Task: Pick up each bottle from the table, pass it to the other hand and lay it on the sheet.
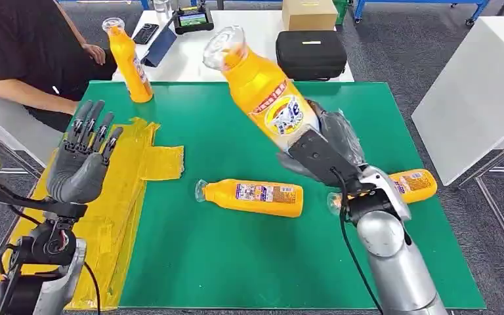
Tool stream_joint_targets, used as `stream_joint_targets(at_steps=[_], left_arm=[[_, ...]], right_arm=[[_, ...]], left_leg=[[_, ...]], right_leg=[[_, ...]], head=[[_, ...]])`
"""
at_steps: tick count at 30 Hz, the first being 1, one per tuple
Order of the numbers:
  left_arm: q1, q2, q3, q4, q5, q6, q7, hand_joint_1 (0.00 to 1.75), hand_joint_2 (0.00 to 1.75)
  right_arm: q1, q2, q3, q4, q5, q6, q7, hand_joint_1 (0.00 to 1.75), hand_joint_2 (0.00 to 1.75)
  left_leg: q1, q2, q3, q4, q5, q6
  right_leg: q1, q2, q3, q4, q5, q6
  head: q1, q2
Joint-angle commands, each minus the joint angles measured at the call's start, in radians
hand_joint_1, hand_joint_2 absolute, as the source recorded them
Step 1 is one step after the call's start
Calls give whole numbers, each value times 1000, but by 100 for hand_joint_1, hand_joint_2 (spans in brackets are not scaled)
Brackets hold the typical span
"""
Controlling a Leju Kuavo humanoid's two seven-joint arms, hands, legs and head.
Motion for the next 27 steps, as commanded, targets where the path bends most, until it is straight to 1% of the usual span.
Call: stream_joint_targets(at_steps=[1,3,6,7,8,12,14,15,18,21,22,23,27], left_arm=[[-74,13,-143,-12,-36,36,-40,0,175],[-71,14,-154,-15,-30,33,-42,0,175],[-76,7,-166,-19,-29,32,-44,0,175],[-86,0,-177,-20,-48,44,-47,0,175],[-94,-5,-189,-20,-52,46,-44,0,175],[-99,-10,-196,-20,-56,54,-42,0,175],[-111,-16,-219,-20,-53,62,-37,0,175],[-114,-21,-228,-20,-53,66,-34,0,175],[-120,-37,-270,-32,-56,92,-27,0,175],[-122,-46,-298,-39,-55,113,-25,0,175],[-123,-45,-305,-40,-54,118,-26,0,175],[-123,-48,-309,-41,-55,121,-28,0,175],[-122,-49,-319,-43,-54,121,-28,0,175]], right_arm=[[-123,29,184,153,36,-3,49,175,175],[-137,35,212,163,51,-6,63,175,175],[-151,39,236,173,59,-7,71,175,175],[-161,42,252,181,71,-6,83,175,175],[-167,46,262,187,72,-4,86,175,175],[-169,50,266,191,72,-5,90,175,175],[-188,56,293,200,80,-4,95,175,175],[-193,63,300,202,84,-4,99,175,175],[-232,82,335,219,99,-6,110,175,175],[-261,94,354,232,93,-8,118,175,175],[-267,98,359,237,91,-9,121,175,175],[-270,100,360,238,90,-10,123,175,175],[-277,108,370,242,89,-9,124,175,175]], left_leg=[[1,2,1,0,-1,-3],[1,3,2,1,-2,-4],[1,1,1,0,-1,-2],[2,2,5,1,-3,-5],[1,1,2,1,-1,-3],[1,0,1,0,0,-2],[2,1,4,1,-2,-4],[1,0,1,1,0,-2],[1,1,1,1,-1,-3],[2,2,3,2,-2,-5],[0,1,0,1,-1,-2],[2,1,2,2,-2,-4],[1,0,2,1,-1,-3]], right_leg=[[1,0,1,0,0,0],[1,1,2,0,-1,0],[1,0,1,0,0,0],[2,0,5,0,-2,0],[1,0,2,0,-1,0],[1,-1,1,0,0,0],[2,-1,4,0,-1,1],[1,-1,1,0,0,0],[1,0,1,0,-1,0],[2,-1,3,1,-2,0],[0,0,0,1,-1,0],[1,0,2,1,-1,0],[1,-1,2,0,-1,0]], head=[[0,0],[0,0],[0,0],[0,0],[0,0],[0,0],[0,0],[0,0],[0,0],[0,0],[0,0],[0,0],[0,0]])
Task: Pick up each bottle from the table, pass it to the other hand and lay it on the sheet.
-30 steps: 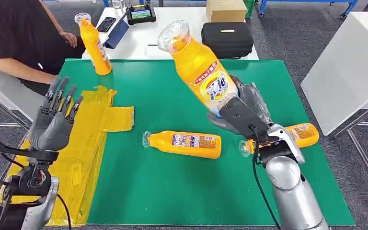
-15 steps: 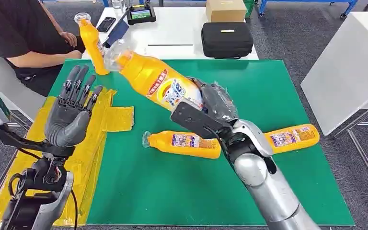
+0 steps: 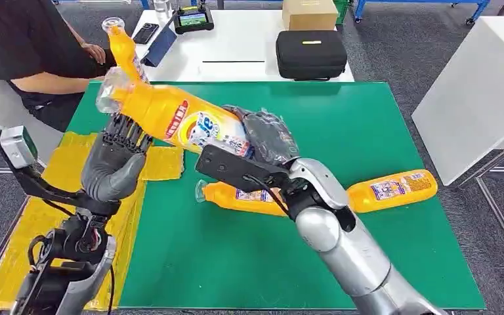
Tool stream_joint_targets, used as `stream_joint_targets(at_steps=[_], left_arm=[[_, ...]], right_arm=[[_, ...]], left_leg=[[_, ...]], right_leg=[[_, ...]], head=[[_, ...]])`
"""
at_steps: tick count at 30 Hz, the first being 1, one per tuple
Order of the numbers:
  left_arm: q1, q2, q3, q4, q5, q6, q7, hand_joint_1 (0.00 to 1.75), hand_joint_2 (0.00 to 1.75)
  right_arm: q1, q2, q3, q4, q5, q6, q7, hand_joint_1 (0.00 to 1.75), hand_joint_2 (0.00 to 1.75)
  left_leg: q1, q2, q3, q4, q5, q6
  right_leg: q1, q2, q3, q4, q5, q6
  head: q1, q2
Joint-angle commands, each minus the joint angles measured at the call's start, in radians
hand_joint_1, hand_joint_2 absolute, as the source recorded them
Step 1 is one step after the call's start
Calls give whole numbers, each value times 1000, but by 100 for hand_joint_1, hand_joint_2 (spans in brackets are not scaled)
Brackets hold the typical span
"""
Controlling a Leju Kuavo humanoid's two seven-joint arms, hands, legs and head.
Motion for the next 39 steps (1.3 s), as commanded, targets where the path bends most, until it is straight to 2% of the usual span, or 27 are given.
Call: stream_joint_targets(at_steps=[1,12,17,26,30,38,39], left_arm=[[-45,-21,-93,15,-1,14,4,0,175],[-74,-56,-207,-7,-24,94,-7,0,175],[-75,-58,-198,-18,-37,115,-15,0,175],[-75,-49,-155,-54,-66,170,-51,0,175],[-74,-43,-152,-59,-85,196,-73,0,175],[-63,-41,-146,-66,-91,210,-91,0,175],[-58,-43,-144,-71,-92,213,-96,19,175]], right_arm=[[-105,27,80,102,-11,-7,13,175,175],[-146,92,183,181,-148,-49,53,175,175],[-136,108,251,203,-177,-54,55,175,175],[-117,130,450,247,-236,-26,62,175,175],[-128,128,533,265,-264,-22,68,175,175],[-140,134,608,281,-269,-9,65,175,175],[-144,133,613,281,-269,-7,65,175,175]], left_leg=[[0,0,1,0,-1,-2],[1,1,2,0,-1,-3],[2,0,3,0,-2,-4],[3,2,6,-1,-2,-5],[1,0,2,-1,-1,-2],[2,-2,3,-1,-1,-4],[2,-2,3,-1,0,-3]], right_leg=[[0,-1,1,0,-1,0],[1,0,2,0,-1,0],[2,-2,4,-1,-1,0],[2,0,6,-2,-1,0],[1,-1,2,-1,-1,0],[2,-3,4,-2,-1,0],[2,-3,4,-2,-1,0]], head=[[0,0],[0,0],[0,0],[0,0],[0,0],[0,0],[0,0]])
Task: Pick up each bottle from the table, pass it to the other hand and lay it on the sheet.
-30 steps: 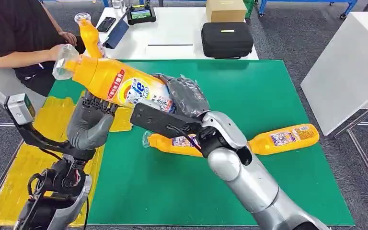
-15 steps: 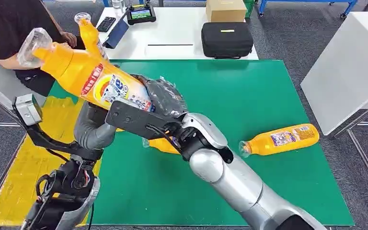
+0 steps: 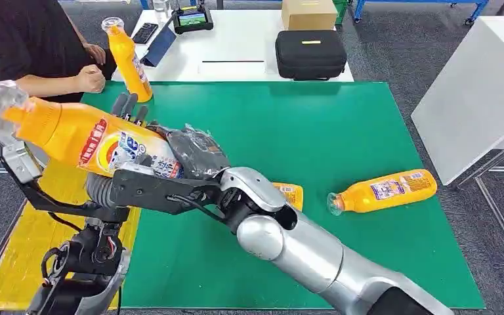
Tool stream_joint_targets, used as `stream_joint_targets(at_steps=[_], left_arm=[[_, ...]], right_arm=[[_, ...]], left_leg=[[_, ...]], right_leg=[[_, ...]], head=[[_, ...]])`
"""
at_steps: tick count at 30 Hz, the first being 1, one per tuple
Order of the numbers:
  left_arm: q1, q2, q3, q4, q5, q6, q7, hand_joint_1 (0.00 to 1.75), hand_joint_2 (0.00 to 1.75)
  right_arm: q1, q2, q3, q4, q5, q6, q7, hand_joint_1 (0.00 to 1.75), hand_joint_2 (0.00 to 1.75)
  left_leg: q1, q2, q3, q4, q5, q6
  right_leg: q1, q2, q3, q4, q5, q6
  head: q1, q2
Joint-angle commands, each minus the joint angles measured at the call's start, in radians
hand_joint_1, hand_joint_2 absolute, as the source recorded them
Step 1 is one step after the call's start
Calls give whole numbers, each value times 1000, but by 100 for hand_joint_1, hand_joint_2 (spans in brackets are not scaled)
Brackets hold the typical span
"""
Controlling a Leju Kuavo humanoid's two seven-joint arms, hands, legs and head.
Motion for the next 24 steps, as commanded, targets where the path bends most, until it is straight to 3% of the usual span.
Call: stream_joint_targets(at_steps=[1,18,23,24], left_arm=[[-96,-3,-59,-23,-17,9,-17,175,175],[-33,10,-11,-53,-66,10,-69,175,175],[1,21,55,-76,-120,12,-75,175,175],[6,26,72,-84,-121,11,-72,175,175]], right_arm=[[11,14,251,105,-13,41,-9,175,175],[1,-26,222,139,-27,32,-16,175,175],[11,-71,142,156,7,11,-22,175,175],[8,-81,125,158,5,15,-27,5,175]], left_leg=[[2,-2,3,-1,0,-3],[2,-4,4,-2,0,-3],[2,-3,3,-1,0,-2],[3,-4,5,-2,0,-4]], right_leg=[[2,-3,4,-2,-1,0],[2,-5,6,-3,-1,0],[2,-4,4,-3,-1,0],[3,-6,7,-3,-1,0]], head=[[0,0],[0,0],[0,0],[0,0]])
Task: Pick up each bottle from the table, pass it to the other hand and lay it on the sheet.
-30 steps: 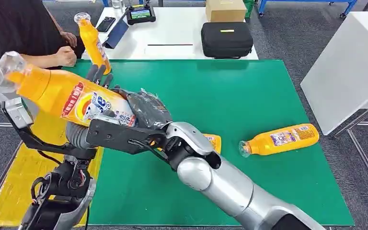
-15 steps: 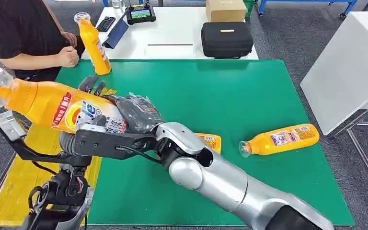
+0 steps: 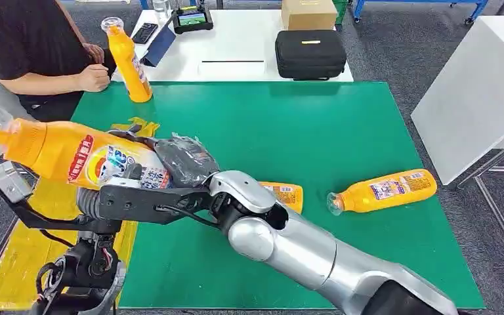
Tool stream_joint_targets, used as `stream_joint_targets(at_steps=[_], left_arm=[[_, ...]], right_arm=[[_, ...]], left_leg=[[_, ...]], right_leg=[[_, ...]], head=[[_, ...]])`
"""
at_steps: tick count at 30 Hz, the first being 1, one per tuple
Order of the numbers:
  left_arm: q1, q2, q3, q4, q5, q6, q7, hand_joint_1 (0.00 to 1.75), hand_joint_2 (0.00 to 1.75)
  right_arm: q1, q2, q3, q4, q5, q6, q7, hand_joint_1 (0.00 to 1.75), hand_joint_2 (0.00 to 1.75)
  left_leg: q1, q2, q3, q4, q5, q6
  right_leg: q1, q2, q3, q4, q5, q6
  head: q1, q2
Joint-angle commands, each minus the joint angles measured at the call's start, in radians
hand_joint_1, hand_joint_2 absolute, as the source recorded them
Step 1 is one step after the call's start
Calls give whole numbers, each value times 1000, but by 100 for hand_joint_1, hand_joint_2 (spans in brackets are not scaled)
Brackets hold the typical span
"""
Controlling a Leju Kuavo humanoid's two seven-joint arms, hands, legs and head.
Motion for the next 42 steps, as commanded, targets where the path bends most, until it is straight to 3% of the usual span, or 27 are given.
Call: stream_joint_targets(at_steps=[1,6,7,11,15,20,21,25,27,31,32,37,42], left_arm=[[-50,19,82,-65,-59,-8,4,175,175],[7,22,173,-89,-77,-51,-11,175,175],[18,19,192,-94,-85,-47,-16,175,175],[109,53,314,-113,-203,-31,-87,175,175],[110,75,355,-72,-530,84,-113,175,175],[104,71,349,-68,-535,86,-113,175,175],[104,71,349,-68,-535,86,-113,175,175],[79,115,318,11,-967,215,-57,175,175],[46,132,296,104,-1454,291,47,175,175],[52,154,281,142,-1513,304,62,175,175],[38,180,251,167,-1624,253,134,175,175],[-50,273,60,400,-1762,41,264,175,175],[-99,279,-58,511,-1782,-21,276,175,175]], right_arm=[[65,-98,3,95,51,-8,-24,0,0],[88,-156,-80,46,100,43,-41,0,0],[102,-164,-105,29,130,32,-32,0,0],[209,-267,-300,-141,249,11,-33,0,0],[331,-276,-512,-310,299,35,-75,0,0],[343,-265,-524,-326,305,58,-73,0,0],[343,-265,-524,-326,305,58,-73,0,0],[396,-280,-601,-432,303,13,-114,0,0],[441,-293,-663,-549,262,49,-138,0,0],[462,-292,-682,-566,256,60,-143,0,0],[467,-283,-696,-569,253,57,-160,0,0],[551,-296,-768,-659,208,86,-183,0,0],[591,-335,-791,-680,190,93,-212,0,0]], left_leg=[[2,-4,3,-1,0,-3],[4,-4,7,-1,-1,-5],[2,-3,2,-1,0,-3],[1,-6,1,-1,0,-1],[1,-6,2,0,-1,-3],[0,-6,-1,0,0,-2],[2,-6,4,0,-3,-5],[0,-5,0,0,0,-3],[1,-8,1,0,0,-3],[0,-8,2,-1,-1,-3],[0,-7,3,-1,-1,-3],[0,-12,4,-2,1,-3],[0,-8,2,-1,0,-2]], right_leg=[[2,-5,5,-2,-1,0],[3,-6,9,-4,-2,1],[2,-4,4,-2,-1,0],[1,-4,3,-2,0,1],[1,-7,5,-1,-2,0],[0,-5,1,-1,-1,0],[1,-6,7,-1,-3,0],[0,-6,2,-1,-1,0],[0,-9,4,-1,-2,0],[0,-8,4,-1,-2,0],[0,-7,5,-2,-2,0],[0,-12,6,-2,-3,0],[0,-8,4,-2,-1,1]], head=[[0,0],[0,0],[0,0],[0,0],[1,0],[1,0],[1,0],[1,0],[1,0],[1,0],[1,0],[1,0],[1,0]])
